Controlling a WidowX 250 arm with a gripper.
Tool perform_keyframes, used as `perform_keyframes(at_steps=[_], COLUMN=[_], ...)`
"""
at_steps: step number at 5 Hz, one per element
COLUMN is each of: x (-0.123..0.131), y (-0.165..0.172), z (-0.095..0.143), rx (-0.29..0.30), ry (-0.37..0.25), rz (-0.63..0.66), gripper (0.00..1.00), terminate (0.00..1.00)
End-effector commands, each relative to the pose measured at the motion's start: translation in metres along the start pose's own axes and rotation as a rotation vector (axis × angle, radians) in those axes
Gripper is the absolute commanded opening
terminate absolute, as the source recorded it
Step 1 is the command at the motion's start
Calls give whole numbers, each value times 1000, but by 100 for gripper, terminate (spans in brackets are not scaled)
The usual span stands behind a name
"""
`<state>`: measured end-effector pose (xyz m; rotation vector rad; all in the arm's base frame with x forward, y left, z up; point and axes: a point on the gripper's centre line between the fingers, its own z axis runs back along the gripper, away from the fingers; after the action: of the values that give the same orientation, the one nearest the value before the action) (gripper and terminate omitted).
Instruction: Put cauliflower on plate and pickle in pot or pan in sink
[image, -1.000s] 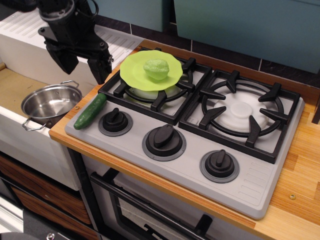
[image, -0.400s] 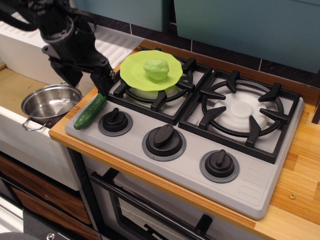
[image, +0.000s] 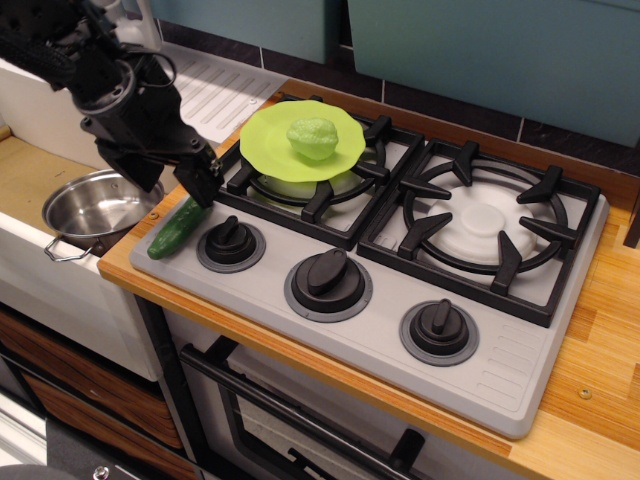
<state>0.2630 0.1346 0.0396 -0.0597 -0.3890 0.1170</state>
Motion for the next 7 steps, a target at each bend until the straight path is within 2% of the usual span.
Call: perform_keyframes(at_steps=[1, 3, 4, 7], x=[-5, -12, -10, -12], y=[8, 3, -3, -19], z=[-5, -14, -14, 4], rx=[-23, -39, -24, -18], ry=[-41, -64, -66, -39], rz=[0, 12, 28, 76], gripper=[100, 100, 0, 0], terminate=[0, 0, 0, 0])
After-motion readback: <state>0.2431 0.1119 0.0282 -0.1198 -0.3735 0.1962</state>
